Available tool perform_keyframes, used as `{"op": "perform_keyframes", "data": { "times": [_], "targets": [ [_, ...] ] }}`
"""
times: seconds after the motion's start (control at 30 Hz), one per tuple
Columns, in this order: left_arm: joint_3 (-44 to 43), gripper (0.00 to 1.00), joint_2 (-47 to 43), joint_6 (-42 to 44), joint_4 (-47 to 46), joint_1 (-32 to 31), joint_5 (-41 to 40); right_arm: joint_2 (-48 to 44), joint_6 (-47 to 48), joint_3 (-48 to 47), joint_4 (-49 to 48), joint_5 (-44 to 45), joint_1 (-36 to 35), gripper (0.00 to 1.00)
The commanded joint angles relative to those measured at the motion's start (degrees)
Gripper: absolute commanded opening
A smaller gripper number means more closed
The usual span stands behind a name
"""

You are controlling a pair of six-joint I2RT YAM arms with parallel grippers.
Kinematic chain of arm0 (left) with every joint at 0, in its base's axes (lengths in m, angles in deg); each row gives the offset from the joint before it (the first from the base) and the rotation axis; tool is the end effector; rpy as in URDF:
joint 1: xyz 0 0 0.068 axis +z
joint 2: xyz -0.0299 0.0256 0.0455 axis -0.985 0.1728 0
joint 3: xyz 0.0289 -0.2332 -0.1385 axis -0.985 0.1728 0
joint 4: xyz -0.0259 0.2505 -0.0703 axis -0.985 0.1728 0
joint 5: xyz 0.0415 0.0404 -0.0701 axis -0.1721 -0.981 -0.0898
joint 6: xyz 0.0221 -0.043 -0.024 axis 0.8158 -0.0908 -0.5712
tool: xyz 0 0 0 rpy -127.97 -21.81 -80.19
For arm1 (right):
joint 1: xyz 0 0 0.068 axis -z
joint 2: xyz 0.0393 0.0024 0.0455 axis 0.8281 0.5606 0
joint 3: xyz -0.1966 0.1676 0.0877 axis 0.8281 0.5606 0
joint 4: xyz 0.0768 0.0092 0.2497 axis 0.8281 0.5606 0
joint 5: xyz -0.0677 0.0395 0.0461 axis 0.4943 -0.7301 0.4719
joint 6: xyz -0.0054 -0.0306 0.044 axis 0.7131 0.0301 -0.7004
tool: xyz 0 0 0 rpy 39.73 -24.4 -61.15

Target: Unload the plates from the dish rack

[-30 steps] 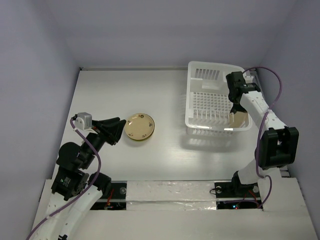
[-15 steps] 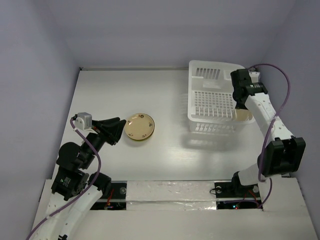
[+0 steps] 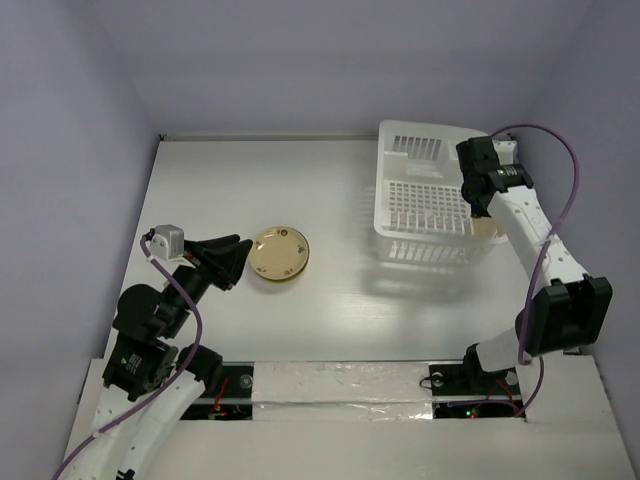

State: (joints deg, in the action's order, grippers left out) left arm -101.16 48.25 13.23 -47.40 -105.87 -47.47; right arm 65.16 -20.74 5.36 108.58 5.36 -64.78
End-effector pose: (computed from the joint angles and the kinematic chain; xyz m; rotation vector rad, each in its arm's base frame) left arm 0.0652 -0.0367 0.3689 0.1840 1.3301 -0.7649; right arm 0.2912 0.0209 0.3387 0.3643 2.3763 -0.7900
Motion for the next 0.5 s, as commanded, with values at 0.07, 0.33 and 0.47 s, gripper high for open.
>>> {"op": "perform_keyframes", "data": {
  "times": [0.07, 0.33, 0.47],
  "targets": [
    [-1.8, 0.34, 0.5, 0.5, -3.1, -0.3, 1.3, 4.2, 0.3, -1.2, -0.9, 7.4, -2.8, 0.00],
    [-1.8, 0.35, 0.9, 0.5, -3.3, -0.3, 1.5, 15.3, -3.7, -5.0, 2.4, 22.2, -8.0, 0.00],
    [-1.7, 0.35, 0.9, 0.5, -3.3, -0.3, 1.6, 18.1, -6.9, -7.6, 5.0, 25.0, -9.4, 0.00]
  ]
}}
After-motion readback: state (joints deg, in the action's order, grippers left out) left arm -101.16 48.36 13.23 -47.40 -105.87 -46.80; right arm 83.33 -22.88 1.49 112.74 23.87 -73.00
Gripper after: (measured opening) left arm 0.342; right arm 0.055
